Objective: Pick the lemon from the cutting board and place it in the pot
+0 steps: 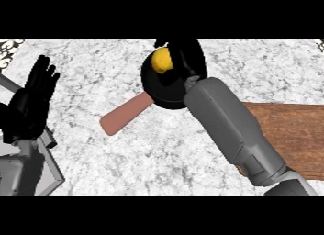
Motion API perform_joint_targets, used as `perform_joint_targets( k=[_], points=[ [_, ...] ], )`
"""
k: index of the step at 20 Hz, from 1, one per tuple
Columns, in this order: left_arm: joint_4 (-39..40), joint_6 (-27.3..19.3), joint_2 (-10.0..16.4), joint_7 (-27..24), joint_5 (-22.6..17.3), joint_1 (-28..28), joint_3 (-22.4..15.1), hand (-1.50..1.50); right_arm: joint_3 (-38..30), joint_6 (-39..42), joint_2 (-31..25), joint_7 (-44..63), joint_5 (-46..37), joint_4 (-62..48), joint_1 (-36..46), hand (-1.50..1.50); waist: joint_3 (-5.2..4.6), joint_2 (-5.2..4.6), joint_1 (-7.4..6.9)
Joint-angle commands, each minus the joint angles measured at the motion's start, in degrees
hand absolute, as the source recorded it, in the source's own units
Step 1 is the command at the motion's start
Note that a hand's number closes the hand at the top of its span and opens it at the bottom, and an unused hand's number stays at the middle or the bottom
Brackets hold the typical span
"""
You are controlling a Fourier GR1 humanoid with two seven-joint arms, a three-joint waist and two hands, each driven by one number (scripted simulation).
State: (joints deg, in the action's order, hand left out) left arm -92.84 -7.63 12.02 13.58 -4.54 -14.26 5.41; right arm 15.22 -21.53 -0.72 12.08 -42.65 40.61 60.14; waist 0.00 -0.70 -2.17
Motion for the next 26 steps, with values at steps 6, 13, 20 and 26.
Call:
perform_joint_targets(
  k=[6, 13, 20, 26],
  points=[
    [0.7, 3.0, 1.3, 1.0, -2.7, -1.9, 1.3, 0.0, -6.5, 6.8, 0.7, -14.7, 16.4, -11.3, 2.7, -1.5, 0.04, -0.41, -1.57],
    [-1.2, 0.8, -0.5, -0.7, 0.5, 1.9, -0.9, 0.0, -19.2, 7.6, 0.7, -28.3, 28.9, -11.3, 1.5, -1.5, 0.08, -0.3, -0.66],
    [-0.8, -0.3, -1.2, -0.2, 0.0, 1.1, 0.6, 0.0, -25.2, 15.0, -3.9, -30.6, 34.6, -14.1, 3.6, -1.5, 0.02, 0.32, 1.05],
    [-0.9, 3.3, 1.5, 0.4, -2.7, 2.4, 3.1, 0.0, -27.6, 26.0, -12.7, -33.8, 36.4, -19.0, 3.4, -1.5, 0.02, 0.24, 0.86]
  ],
)
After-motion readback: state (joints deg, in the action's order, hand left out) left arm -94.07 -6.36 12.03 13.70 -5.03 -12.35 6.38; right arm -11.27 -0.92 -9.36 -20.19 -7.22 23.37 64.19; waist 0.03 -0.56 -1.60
